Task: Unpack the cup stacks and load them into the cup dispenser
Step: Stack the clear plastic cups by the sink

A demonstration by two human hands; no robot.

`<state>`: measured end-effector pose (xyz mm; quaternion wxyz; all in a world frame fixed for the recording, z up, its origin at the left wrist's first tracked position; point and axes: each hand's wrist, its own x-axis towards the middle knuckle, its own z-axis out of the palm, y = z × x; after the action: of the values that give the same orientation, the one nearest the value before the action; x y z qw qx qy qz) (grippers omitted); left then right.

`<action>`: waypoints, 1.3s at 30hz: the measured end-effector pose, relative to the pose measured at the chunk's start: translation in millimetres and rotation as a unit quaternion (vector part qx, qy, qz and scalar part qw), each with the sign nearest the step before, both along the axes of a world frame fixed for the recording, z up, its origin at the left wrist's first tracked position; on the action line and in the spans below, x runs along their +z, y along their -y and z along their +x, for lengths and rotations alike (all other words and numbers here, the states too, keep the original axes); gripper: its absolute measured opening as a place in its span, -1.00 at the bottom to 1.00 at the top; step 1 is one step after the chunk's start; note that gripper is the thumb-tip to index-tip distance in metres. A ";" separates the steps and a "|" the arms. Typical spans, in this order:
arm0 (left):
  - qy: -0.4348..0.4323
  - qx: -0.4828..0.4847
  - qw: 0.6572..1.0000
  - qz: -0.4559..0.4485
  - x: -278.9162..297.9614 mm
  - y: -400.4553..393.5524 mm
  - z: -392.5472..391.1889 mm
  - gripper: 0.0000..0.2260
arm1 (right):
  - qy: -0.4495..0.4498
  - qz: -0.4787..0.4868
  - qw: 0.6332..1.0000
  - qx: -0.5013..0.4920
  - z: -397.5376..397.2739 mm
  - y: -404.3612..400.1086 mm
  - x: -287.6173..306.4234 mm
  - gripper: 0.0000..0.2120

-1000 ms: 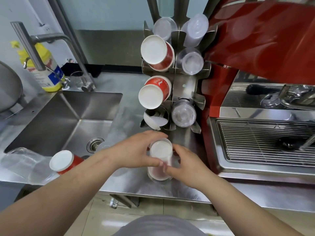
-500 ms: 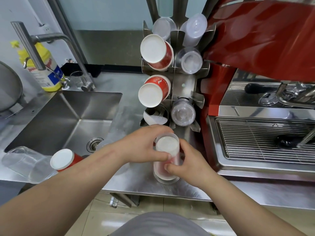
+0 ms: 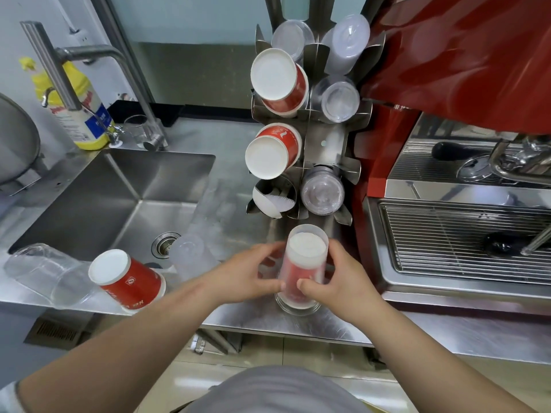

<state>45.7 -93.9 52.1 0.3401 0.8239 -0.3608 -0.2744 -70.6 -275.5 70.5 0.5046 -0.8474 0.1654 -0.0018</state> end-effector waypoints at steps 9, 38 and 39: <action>-0.064 0.036 0.996 -0.047 -63.4 10.0 -34.1 -0.44 | -0.017 -0.016 1.000 -0.009 -7.8 -2.4 -5.4 -0.43; 0.008 0.069 0.998 0.008 -72.8 17.3 -33.2 -0.29 | 0.022 -0.034 0.999 0.025 -8.3 2.2 35.7 -0.38; 0.005 0.065 0.998 0.009 -66.2 15.1 -30.6 -0.27 | 0.028 -0.039 0.998 0.027 -7.7 2.3 39.1 -0.39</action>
<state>15.1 -109.0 -14.1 0.3482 0.8498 -0.3060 -0.2508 -78.3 -277.8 109.6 0.4758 -0.8701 0.1276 -0.0183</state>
